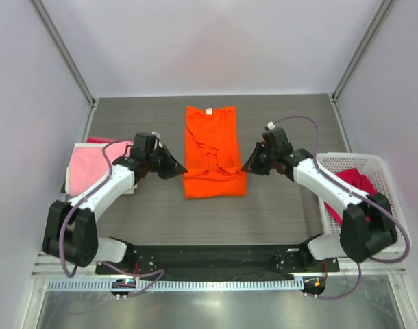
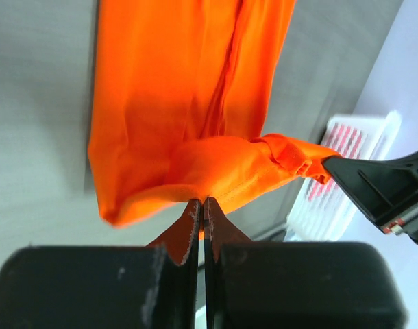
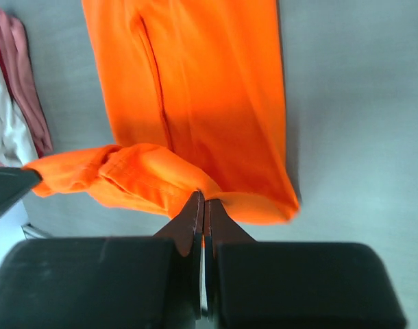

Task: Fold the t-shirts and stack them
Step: Fold the tshirt

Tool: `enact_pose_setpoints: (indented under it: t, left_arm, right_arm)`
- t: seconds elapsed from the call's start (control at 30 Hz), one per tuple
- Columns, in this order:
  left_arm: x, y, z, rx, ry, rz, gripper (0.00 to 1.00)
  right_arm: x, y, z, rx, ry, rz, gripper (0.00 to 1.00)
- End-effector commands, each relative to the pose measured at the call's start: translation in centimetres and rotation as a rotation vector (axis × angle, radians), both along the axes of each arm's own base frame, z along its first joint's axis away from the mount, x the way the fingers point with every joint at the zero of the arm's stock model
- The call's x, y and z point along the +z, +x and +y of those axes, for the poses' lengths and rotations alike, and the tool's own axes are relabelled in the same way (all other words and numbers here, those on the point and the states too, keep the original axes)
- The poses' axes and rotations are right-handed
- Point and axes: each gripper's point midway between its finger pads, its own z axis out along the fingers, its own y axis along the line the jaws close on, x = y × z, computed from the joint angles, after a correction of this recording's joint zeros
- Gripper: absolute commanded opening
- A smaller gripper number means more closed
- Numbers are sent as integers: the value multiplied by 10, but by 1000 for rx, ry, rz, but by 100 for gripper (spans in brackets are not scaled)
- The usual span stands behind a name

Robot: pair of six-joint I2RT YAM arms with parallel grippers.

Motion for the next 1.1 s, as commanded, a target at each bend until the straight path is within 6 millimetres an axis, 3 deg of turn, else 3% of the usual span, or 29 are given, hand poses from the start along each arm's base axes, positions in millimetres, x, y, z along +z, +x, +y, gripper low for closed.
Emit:
enact_pose_setpoints:
  t: [0.0,0.03,0.1,0.17,0.2,0.23,0.27,0.33,0.5,0.57,0.63,0.67,0.7,0.8,0.83,0.87,0.9,0.93,1.03,1.07]
  left_arm:
    - [9,43,3,35,19,-82,0]
    - [17,56,1,43,11,-103,0]
    - [6,69,-1,45,12,-75,0]
    - [14,83,-4,47,-3,-95,0]
    - [6,89,-4,50,2,-78,0]
    - [6,93,-5,53,2,-82,0]
    - [11,101,-6,54,-3,-95,0]
    - [8,111,-5,60,0,-90,0]
    - [14,141,-2,87,1,-114,0]
    - [4,148,-3,87,8,-90,0]
    - [7,157,-5,86,-7,-92,0]
    - [-4,160,-5,90,-2,-69,0]
    - [-7,164,-4,96,-5,-63,0]
    - [-17,179,-3,111,-3,-50,0]
    - [-15,185,-4,114,-13,-56,2]
    - [-16,187,-6,103,-21,-53,10]
    - [-28,191,-4,108,-13,-32,26]
    - [-31,191,-2,113,-7,-19,71]
    - [-31,184,3,128,12,-15,97]
    - [-40,174,8,132,31,-2,100]
  right_arm:
    - [23,45,13,93,34,-88,1]
    - [34,55,17,102,48,-110,1]
    - [25,69,15,95,35,-89,1]
    - [30,83,17,96,48,-99,1]
    - [28,89,11,81,49,-94,1]
    - [20,95,11,78,46,-74,1]
    - [26,102,12,81,57,-86,1]
    - [16,111,12,79,59,-64,1]
    - [13,136,11,74,75,-59,1]
    - [15,147,11,72,83,-69,1]
    - [4,154,13,74,94,-41,1]
    - [9,161,14,72,98,-55,1]
    - [-1,166,15,69,97,-36,1]
    - [2,184,15,58,107,-54,1]
    - [-9,188,16,59,106,-34,2]
    - [-4,195,17,57,106,-51,30]
    - [-7,196,17,51,102,-47,50]
    - [-11,197,12,31,80,-45,68]
    - [-10,181,4,22,56,-46,75]
    - [-8,177,0,13,39,-55,77]
